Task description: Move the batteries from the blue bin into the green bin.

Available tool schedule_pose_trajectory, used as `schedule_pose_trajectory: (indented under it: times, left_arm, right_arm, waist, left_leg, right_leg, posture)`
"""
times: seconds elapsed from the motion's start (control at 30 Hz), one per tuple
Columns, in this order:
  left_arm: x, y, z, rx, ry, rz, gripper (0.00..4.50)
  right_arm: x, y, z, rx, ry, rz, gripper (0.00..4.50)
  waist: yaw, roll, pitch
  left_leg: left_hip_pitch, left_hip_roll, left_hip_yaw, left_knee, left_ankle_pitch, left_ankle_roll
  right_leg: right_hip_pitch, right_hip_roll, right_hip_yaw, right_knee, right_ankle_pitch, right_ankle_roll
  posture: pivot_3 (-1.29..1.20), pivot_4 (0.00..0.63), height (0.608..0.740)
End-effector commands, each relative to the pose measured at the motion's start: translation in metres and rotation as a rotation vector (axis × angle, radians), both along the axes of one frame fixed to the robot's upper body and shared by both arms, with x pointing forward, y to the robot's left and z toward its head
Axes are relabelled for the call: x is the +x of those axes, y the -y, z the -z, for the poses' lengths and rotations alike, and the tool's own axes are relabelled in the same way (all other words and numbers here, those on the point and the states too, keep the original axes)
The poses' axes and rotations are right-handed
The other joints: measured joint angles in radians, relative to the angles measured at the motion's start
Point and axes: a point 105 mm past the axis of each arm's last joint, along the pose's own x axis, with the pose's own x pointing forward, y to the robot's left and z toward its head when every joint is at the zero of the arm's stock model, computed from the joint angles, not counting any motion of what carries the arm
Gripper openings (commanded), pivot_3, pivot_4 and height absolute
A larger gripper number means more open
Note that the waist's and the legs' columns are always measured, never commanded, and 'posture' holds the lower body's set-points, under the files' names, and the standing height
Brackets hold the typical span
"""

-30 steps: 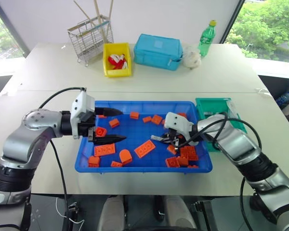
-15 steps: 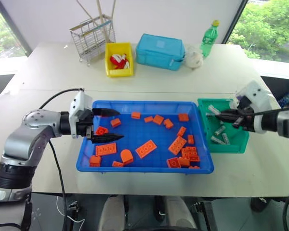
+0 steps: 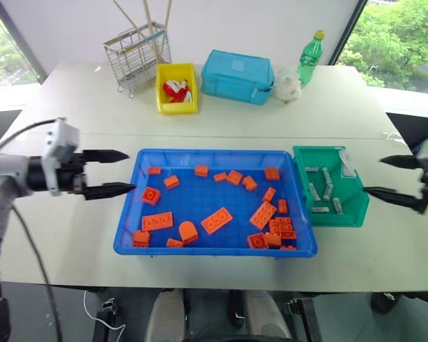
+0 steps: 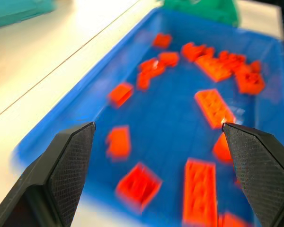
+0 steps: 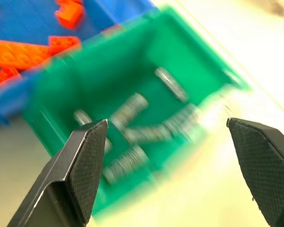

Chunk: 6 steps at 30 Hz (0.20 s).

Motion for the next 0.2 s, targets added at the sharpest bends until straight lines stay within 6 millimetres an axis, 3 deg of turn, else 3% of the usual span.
schedule_pose_trajectory:
  times: [0.03, 0.1, 0.2]
  left_arm:
    - [-0.006, -0.027, -0.015, 0.044, 0.042, -0.049, 4.5]
    - [-0.008, -0.041, -0.021, 0.051, 0.035, -0.086, 4.5]
    - [-0.011, -0.046, -0.025, 0.055, 0.04, -0.095, 4.5]
  right_arm:
    - [-0.012, 0.018, -0.011, 0.008, 0.042, -0.032, 4.11]
    - [-0.013, 0.028, -0.008, 0.034, 0.036, -0.009, 4.11]
    - [-0.017, 0.027, -0.001, 0.052, -0.004, -0.036, 4.11]
  waist:
    - [0.0, 0.0, 0.0]
    - [-0.001, 0.0, 0.0]
    - [-0.002, 0.001, 0.0]
  left_leg:
    - [0.0, 0.0, 0.0, 0.0, 0.0, 0.0]
    - [0.0, 0.0, 0.0, 0.0, 0.0, 0.0]
    - [0.0, 0.0, 0.001, 0.0, 0.0, 0.0]
  right_leg:
    - [0.0, 0.0, 0.0, 0.0, 0.0, 0.0]
    - [0.0, 0.0, 0.0, 0.0, 0.0, 0.0]
    - [0.0, -0.001, 0.0, 0.0, 0.0, 0.0]
  posture:
    - [0.0, 0.15, 0.736]
    - [0.0, 0.15, 0.736]
    - [0.0, 0.15, 0.736]
